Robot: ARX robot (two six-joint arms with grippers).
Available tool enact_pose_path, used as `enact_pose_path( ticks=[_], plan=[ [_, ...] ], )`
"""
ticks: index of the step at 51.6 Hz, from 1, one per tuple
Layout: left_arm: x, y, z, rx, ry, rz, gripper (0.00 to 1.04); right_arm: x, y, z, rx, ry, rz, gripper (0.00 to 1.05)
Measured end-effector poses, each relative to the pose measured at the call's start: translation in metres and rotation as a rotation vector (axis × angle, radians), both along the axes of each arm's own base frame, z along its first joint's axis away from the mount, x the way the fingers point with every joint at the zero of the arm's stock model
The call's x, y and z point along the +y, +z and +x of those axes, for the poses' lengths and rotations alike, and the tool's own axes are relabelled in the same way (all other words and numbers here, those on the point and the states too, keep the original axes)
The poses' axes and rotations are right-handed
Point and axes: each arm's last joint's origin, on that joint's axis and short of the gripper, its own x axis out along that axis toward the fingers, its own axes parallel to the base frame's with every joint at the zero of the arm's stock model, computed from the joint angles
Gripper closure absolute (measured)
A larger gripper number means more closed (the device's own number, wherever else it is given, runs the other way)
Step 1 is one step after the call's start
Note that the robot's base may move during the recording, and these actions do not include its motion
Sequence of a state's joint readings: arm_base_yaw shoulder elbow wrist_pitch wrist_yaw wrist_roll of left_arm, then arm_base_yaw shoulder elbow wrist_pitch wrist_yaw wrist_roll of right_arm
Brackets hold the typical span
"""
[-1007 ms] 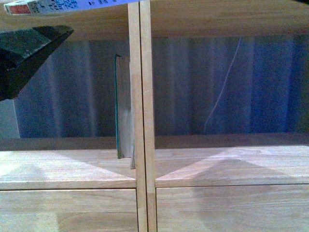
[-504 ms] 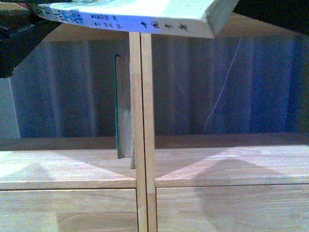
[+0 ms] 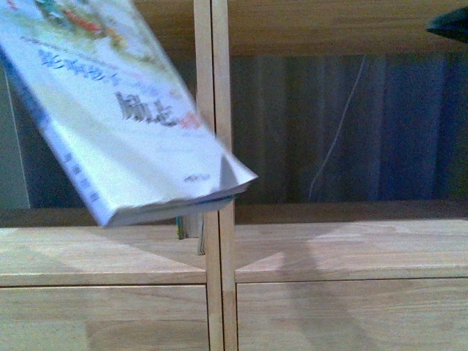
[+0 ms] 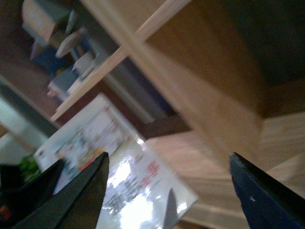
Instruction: Organize books on shelf
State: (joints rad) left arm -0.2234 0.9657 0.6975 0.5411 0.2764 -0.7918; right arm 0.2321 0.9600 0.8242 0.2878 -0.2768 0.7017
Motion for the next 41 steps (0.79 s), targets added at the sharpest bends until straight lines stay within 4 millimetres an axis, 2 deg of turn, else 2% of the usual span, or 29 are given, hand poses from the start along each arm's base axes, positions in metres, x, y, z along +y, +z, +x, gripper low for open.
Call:
enact_pose_path(
  ticks=[5, 7, 18, 26, 30, 36, 41],
  plan=[
    [0.014, 0.004, -0.007, -0.041, 0.099, 0.153, 0.98, -0.026, -0.004, 0.009, 0.000, -0.157, -0.031, 0.08],
    [0.019, 0.006, -0.008, -0.052, 0.131, 0.193, 0.98, -0.033, -0.007, 0.012, 0.007, -0.203, -0.041, 0.06],
    [0.056, 0.012, -0.007, -0.186, 0.421, 0.501, 0.98, -0.065, -0.029, 0.026, 0.061, -0.393, -0.111, 0.07],
    [0.079, 0.014, 0.002, -0.290, 0.564, 0.694, 0.98, -0.068, -0.036, 0.028, 0.081, -0.408, -0.127, 0.07],
    [0.094, 0.012, 0.017, -0.306, 0.591, 0.765, 0.98, -0.069, -0.036, 0.028, 0.074, -0.413, -0.145, 0.07],
    [0.105, 0.003, 0.044, -0.292, 0.587, 0.786, 0.98, -0.064, -0.053, 0.016, 0.035, -0.554, -0.410, 0.26],
    [0.107, -0.004, 0.063, -0.290, 0.565, 0.789, 0.98, -0.059, -0.073, 0.005, 0.003, -0.543, -0.543, 0.40]
  ],
)
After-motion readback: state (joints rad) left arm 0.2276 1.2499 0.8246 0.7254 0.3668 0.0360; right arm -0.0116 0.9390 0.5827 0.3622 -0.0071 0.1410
